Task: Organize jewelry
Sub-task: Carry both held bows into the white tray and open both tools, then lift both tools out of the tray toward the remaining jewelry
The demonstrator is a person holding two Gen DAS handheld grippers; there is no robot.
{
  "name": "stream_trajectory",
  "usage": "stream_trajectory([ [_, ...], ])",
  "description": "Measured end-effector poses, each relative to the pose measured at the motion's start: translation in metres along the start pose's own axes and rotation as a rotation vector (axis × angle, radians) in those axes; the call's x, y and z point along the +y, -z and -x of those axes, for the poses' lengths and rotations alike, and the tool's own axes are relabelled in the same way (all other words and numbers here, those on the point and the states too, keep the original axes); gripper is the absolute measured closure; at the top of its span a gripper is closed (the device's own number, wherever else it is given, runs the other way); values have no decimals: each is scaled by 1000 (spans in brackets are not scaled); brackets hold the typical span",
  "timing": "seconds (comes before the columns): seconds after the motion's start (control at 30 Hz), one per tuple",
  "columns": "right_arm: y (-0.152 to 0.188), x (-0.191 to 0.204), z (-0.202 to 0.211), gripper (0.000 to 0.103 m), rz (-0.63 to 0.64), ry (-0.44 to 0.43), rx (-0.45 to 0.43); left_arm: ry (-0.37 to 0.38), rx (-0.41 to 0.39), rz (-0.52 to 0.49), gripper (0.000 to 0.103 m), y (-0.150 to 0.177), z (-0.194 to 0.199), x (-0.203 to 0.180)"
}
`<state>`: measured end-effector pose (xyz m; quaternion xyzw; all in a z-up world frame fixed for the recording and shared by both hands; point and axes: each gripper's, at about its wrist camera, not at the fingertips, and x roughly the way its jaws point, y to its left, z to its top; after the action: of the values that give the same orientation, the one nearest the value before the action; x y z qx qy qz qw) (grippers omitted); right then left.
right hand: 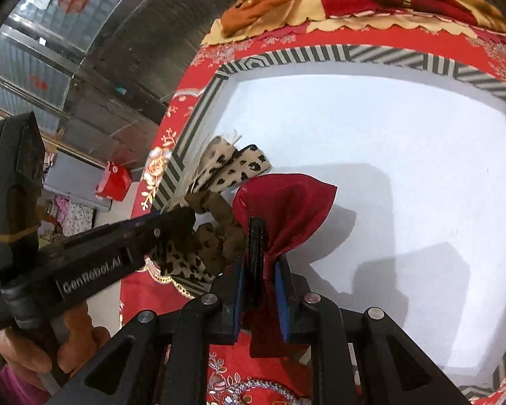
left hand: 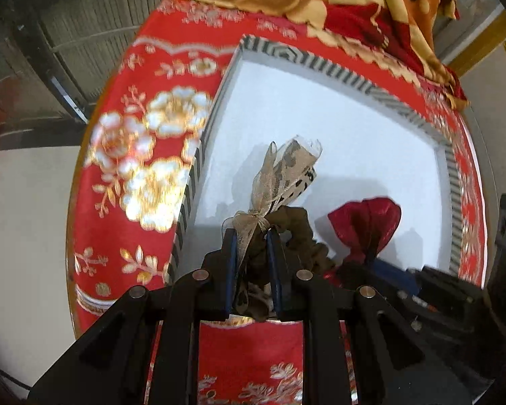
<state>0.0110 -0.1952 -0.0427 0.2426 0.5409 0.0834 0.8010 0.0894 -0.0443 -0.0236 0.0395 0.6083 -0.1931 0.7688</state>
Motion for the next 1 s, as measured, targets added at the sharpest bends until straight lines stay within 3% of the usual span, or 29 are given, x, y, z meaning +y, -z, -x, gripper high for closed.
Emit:
stream_trajectory([
  [0.17,4,-12,-6,87,-35,2,23,12,43,26,87,13,-5,9],
  [0.47,-4,-3,-9,86,17,83,33,-9,18,30,86,12,0,8],
  [0.7,-2,-4,3,68,21,153,5,-5,21,35,74,13,0,7],
  [0.9,-3,-5,18,67,13,168,-26,-6,5,27,51,14,5,1],
  [1.0,-1,-5,29,67,13,173,-44,4,0,22,51,15,9,-2],
])
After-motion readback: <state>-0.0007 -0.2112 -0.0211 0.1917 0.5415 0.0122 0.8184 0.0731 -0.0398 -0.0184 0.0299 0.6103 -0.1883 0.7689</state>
